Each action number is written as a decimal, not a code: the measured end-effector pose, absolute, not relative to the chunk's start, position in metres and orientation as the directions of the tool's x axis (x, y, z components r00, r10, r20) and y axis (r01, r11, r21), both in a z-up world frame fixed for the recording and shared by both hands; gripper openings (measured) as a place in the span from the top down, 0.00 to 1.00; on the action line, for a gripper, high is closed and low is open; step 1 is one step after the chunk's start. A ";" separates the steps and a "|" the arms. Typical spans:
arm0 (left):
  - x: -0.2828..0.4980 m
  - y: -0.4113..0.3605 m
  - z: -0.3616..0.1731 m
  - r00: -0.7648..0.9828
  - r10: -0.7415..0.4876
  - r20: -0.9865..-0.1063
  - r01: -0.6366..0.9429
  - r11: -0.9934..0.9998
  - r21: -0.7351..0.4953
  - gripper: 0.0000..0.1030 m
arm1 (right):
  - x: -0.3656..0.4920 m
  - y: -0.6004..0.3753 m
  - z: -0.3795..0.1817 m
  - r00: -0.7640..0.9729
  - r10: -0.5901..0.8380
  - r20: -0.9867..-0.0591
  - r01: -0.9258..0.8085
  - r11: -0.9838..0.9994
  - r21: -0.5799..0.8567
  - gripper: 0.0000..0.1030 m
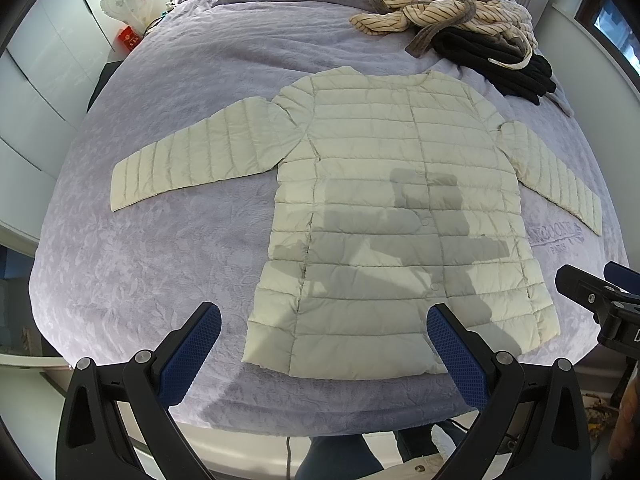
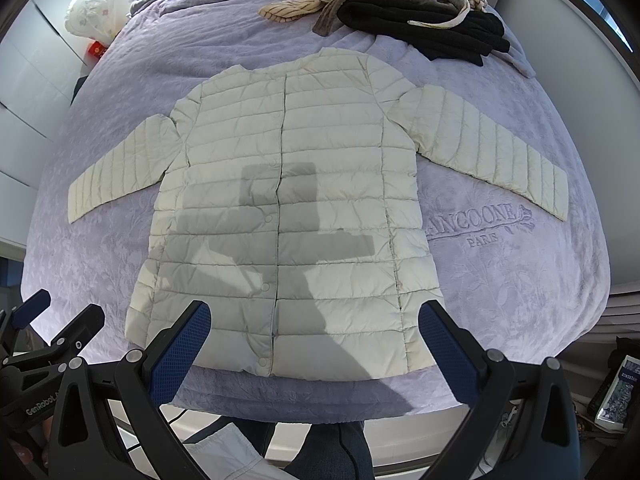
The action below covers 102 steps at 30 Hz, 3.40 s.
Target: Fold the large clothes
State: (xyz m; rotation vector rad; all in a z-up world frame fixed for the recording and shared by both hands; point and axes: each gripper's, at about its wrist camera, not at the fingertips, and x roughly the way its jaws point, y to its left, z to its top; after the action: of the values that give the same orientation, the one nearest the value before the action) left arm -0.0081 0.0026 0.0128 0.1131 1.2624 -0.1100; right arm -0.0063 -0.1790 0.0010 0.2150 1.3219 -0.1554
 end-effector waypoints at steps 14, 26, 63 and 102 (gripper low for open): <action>-0.001 0.010 0.007 0.295 -0.050 -0.954 0.137 0.991 -0.009 0.00 | -0.001 -0.177 -0.001 0.231 0.003 -0.973 0.237 0.970 0.060 0.00; 0.028 0.080 -0.012 0.286 -0.054 -0.957 0.039 0.998 -0.045 0.00 | 0.034 -0.137 -0.018 0.193 0.085 -0.978 0.207 0.970 0.125 0.00; 0.207 0.338 -0.203 0.470 -0.277 -0.838 -0.382 0.792 -0.476 0.00 | 0.283 0.047 -0.176 0.221 0.193 -0.956 -0.055 0.981 0.186 0.70; 0.256 0.054 -0.085 0.509 -0.545 -0.667 0.293 0.838 -0.461 0.91 | 0.234 -0.121 -0.178 0.342 0.354 -0.870 0.218 0.871 0.440 0.75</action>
State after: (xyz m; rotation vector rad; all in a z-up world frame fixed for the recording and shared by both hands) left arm 0.2559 0.0541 -0.0851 -0.3065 0.9058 -0.5144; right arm 0.2338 -0.1210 -0.1779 0.5403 1.2360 0.0948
